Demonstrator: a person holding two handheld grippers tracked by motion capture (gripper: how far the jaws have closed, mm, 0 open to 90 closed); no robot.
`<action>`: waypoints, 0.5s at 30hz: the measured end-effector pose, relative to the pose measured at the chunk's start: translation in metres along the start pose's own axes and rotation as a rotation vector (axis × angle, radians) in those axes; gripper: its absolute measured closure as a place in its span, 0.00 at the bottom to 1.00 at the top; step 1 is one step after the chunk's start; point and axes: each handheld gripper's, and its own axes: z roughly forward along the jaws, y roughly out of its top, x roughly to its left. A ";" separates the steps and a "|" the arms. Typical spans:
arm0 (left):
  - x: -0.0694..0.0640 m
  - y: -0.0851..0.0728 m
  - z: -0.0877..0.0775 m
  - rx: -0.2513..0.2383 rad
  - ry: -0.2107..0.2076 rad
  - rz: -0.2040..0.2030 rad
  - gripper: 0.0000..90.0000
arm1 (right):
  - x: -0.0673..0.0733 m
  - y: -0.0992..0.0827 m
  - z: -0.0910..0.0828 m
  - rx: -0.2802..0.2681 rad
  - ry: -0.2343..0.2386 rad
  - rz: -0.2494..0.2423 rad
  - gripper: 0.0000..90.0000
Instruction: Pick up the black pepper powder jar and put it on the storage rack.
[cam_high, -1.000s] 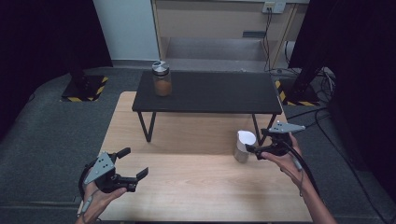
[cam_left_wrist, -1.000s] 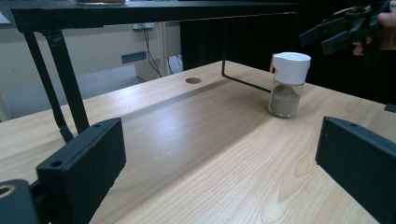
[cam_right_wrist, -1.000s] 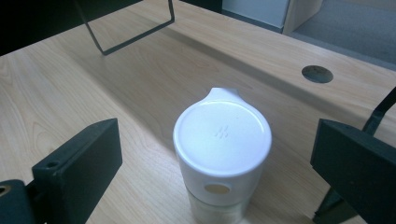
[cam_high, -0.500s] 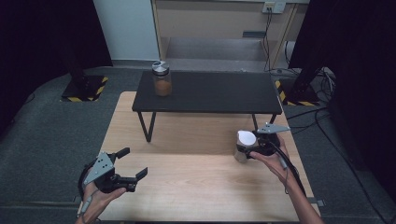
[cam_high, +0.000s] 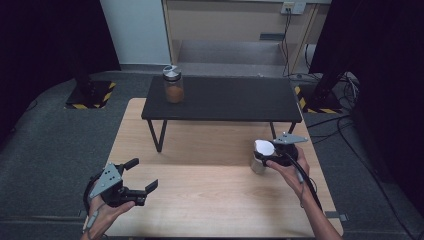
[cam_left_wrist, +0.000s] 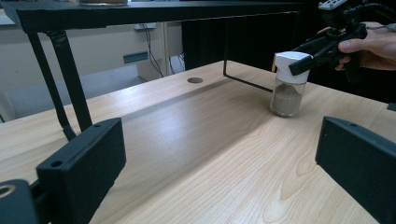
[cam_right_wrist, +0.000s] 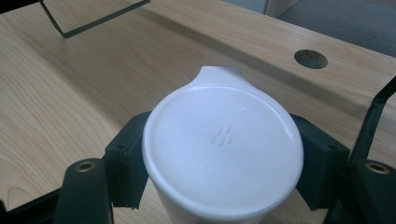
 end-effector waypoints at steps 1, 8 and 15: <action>0.000 0.000 0.000 0.000 0.000 -0.001 0.01 | 0.000 0.001 0.000 0.003 0.001 0.000 0.35; 0.001 0.000 0.000 0.004 -0.002 -0.001 0.01 | -0.008 0.008 -0.007 0.021 0.057 -0.053 0.35; 0.000 0.000 0.001 0.007 -0.006 0.000 0.01 | -0.018 0.024 -0.020 0.022 0.153 -0.116 0.35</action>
